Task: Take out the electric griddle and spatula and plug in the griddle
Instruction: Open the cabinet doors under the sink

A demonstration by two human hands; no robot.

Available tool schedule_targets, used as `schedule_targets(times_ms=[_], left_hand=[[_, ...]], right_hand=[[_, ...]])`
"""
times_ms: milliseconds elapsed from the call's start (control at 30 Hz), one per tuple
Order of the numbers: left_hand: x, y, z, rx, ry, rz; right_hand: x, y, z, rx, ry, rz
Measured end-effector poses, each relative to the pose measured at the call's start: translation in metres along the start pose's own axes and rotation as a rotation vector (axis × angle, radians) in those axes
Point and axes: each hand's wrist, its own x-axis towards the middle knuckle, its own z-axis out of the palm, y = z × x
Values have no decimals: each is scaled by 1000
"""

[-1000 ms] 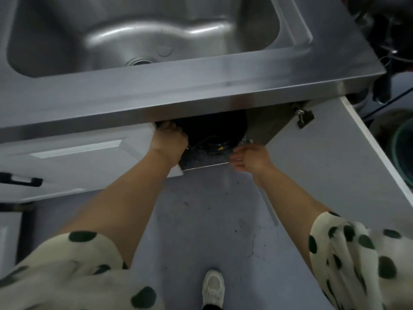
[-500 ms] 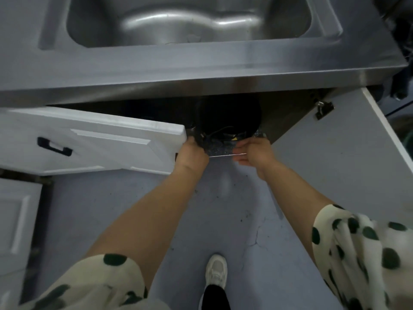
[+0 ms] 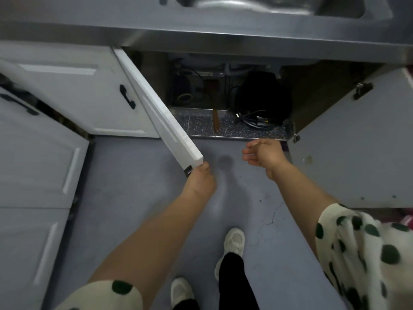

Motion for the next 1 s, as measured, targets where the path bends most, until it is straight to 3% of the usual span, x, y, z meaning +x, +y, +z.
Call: schedule_targets(times_ms=[400, 600, 833, 1000], left_hand=[[-95, -26, 124, -17, -35, -22], [-134, -56, 160, -37, -64, -52], [-175, -112, 209, 127, -211, -136], [-168, -100, 207, 80, -183, -121]], right_hand=[[-48, 8, 78, -73, -75, -22], [-50, 3, 107, -126, -61, -22], [-43, 1, 136, -146, -96, -32], [-38, -6, 145, -144, -115, -40]])
